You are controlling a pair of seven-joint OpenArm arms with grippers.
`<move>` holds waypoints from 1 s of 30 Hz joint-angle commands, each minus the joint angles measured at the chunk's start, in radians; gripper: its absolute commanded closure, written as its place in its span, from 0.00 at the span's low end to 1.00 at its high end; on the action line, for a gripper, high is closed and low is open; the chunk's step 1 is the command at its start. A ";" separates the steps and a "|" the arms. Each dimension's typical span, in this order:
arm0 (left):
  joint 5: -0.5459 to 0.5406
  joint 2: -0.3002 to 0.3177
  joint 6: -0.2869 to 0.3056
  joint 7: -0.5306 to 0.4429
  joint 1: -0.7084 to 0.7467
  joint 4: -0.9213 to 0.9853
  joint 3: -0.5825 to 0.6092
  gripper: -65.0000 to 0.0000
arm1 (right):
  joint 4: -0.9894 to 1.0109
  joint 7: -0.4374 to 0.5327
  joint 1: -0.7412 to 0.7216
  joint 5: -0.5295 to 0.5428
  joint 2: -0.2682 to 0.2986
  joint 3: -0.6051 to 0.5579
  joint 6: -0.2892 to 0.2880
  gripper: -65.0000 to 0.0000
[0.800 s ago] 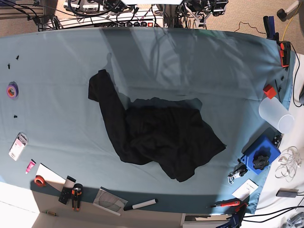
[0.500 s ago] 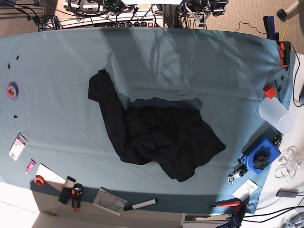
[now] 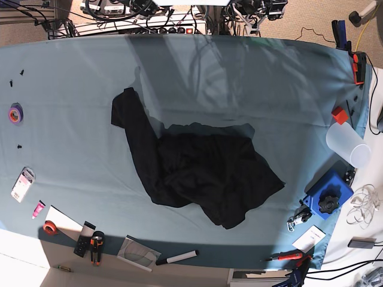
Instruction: Layout the t-shirt on the table in an organized manner, then fold the t-shirt properly
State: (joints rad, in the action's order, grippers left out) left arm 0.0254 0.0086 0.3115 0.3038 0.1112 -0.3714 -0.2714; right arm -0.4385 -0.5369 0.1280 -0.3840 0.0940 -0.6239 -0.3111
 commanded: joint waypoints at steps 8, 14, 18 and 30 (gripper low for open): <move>-0.010 0.049 0.021 0.012 0.018 -0.006 0.000 1.00 | -0.007 -0.051 0.042 0.001 0.049 0.002 -0.005 1.00; -0.011 0.093 0.017 0.009 0.079 -0.085 0.000 1.00 | -0.085 -0.051 0.102 0.002 0.140 0.002 -0.003 1.00; -0.049 0.122 0.019 0.011 0.134 -0.179 0.000 1.00 | -0.225 -0.055 0.177 0.057 0.225 0.003 0.079 1.00; -0.187 0.192 0.029 0.040 0.361 -0.512 0.000 1.00 | -0.729 -0.119 0.484 0.094 0.403 0.004 0.487 1.00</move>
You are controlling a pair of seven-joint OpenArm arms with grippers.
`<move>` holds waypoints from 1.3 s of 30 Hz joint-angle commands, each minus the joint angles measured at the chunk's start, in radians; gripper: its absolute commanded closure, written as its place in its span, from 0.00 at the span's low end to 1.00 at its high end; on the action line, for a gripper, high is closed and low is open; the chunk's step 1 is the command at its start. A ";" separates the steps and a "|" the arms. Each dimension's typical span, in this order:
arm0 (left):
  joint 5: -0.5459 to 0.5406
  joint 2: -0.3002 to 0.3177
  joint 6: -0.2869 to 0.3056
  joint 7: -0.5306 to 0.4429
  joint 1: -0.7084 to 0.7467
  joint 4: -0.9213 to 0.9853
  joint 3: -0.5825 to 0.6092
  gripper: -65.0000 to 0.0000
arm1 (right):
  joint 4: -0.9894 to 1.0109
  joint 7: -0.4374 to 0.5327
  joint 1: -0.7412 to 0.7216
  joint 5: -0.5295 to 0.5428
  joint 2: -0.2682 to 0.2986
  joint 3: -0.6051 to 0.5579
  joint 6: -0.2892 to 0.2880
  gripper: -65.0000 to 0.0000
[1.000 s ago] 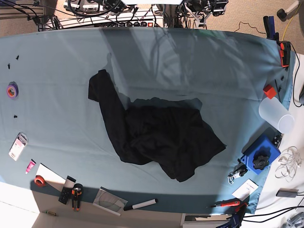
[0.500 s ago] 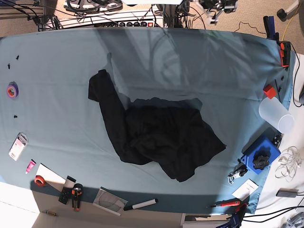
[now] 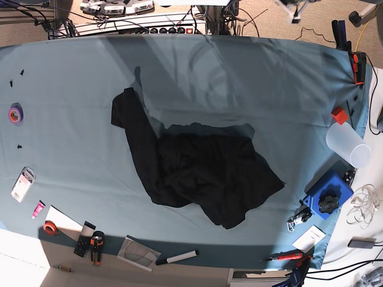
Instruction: Layout the t-shirt on the table in an organized manner, then fold the t-shirt properly
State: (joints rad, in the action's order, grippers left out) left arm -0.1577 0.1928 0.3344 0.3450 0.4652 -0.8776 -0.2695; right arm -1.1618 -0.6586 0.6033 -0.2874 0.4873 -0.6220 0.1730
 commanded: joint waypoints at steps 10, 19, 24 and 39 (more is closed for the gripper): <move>-0.064 0.010 0.005 0.126 0.273 -0.431 -0.002 1.00 | -0.307 -0.158 0.196 -0.250 0.014 0.002 0.269 1.00; -0.068 0.010 -0.002 0.137 0.466 -0.776 -0.004 1.00 | -0.513 -0.222 0.327 -0.417 0.014 0.154 0.348 1.00; -0.068 0.010 -0.002 0.138 0.471 -0.829 -0.004 1.00 | -0.628 -0.203 0.389 -0.377 0.014 0.319 0.348 1.00; 0.009 0.010 -0.003 0.204 0.468 -0.889 -0.005 1.00 | -1.178 -0.089 0.412 0.188 0.014 0.712 0.041 1.00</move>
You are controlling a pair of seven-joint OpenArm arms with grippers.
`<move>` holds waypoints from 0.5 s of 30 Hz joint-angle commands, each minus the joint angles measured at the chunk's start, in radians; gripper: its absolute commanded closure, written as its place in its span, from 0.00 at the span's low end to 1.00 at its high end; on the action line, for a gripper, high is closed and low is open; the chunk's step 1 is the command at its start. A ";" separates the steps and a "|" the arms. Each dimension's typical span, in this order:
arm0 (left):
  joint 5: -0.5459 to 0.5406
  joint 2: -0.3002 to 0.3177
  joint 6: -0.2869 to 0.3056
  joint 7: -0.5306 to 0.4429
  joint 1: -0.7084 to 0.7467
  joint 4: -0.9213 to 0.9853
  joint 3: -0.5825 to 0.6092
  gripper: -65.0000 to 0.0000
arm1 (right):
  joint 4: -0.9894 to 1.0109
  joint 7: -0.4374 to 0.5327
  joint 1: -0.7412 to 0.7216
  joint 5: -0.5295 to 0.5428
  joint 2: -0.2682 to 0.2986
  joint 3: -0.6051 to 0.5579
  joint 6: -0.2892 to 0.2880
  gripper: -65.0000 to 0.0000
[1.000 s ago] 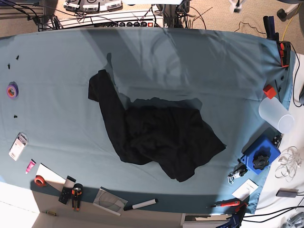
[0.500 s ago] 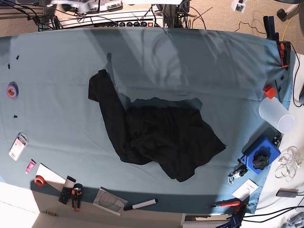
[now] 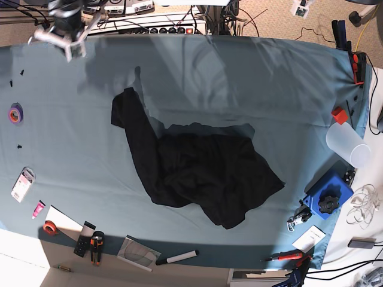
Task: Layout the t-shirt on the table in an organized manner, then fold the t-shirt properly
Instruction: 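Lower both grippers toward the crumpled black t-shirt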
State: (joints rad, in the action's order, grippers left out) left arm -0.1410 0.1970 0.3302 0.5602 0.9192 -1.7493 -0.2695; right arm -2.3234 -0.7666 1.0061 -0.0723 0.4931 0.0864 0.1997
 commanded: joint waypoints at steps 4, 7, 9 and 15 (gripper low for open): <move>0.010 0.005 -0.076 0.072 0.015 -0.135 -0.025 1.00 | -0.033 0.018 -0.054 0.223 0.005 0.114 -0.131 1.00; 0.010 0.005 -0.163 0.194 0.015 -0.254 -0.055 1.00 | -0.033 0.019 -0.090 0.360 -0.022 0.176 -0.248 1.00; 0.010 0.005 -0.189 0.238 0.015 -0.335 -0.082 1.00 | -0.033 0.017 -0.115 0.436 -0.048 0.209 -0.309 1.00; 0.009 0.005 -0.157 0.048 0.014 -0.516 -0.121 1.00 | -0.033 0.000 -0.201 0.521 -0.085 0.249 -0.420 1.00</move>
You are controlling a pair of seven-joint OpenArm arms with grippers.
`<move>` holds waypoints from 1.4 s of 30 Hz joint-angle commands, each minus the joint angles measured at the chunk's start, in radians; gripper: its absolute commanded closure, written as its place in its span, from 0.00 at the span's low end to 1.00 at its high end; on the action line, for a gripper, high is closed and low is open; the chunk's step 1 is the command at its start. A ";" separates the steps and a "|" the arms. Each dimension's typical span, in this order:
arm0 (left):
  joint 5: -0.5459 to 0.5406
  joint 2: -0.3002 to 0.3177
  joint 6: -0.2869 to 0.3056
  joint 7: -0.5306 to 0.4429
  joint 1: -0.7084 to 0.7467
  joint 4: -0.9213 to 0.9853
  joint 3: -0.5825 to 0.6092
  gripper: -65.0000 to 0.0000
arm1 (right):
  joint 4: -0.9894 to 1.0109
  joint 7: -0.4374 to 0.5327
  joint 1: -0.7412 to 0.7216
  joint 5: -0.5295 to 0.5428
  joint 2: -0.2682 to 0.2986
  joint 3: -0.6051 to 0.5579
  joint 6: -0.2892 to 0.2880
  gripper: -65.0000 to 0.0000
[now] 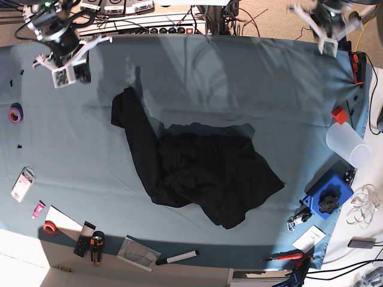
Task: Layout the t-shirt on the table in an organized manner, then fold the t-shirt properly
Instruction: 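Lower both grippers toward the crumpled black t-shirt, then grasp the black t-shirt's sleeve end with the right gripper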
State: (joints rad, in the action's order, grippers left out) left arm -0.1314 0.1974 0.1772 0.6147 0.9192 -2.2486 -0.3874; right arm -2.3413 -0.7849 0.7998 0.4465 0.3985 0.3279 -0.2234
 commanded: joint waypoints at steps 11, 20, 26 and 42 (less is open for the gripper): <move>-0.003 0.005 0.158 -0.126 -0.145 -0.036 -0.003 1.00 | -0.015 0.030 -0.035 -0.189 0.009 0.008 -0.011 1.00; -0.003 0.005 0.217 -0.189 -0.183 -0.036 -0.001 0.57 | -0.015 0.038 -0.035 -0.250 0.008 0.008 -0.005 0.66; -0.004 0.005 0.217 -0.190 -0.185 -0.036 -0.001 0.57 | -0.015 0.094 -0.074 -0.262 -0.058 0.007 -0.002 0.52; -0.083 0.005 0.217 -0.189 -0.191 -0.036 -0.001 0.57 | 0.223 0.032 -0.333 -0.212 -0.113 -0.203 -0.053 0.52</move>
State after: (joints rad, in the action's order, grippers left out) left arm -0.2031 0.1978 0.3973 0.4511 0.7219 -2.2684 -0.3862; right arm -2.0987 -0.7803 0.4713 0.2325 0.2764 0.1150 -0.2852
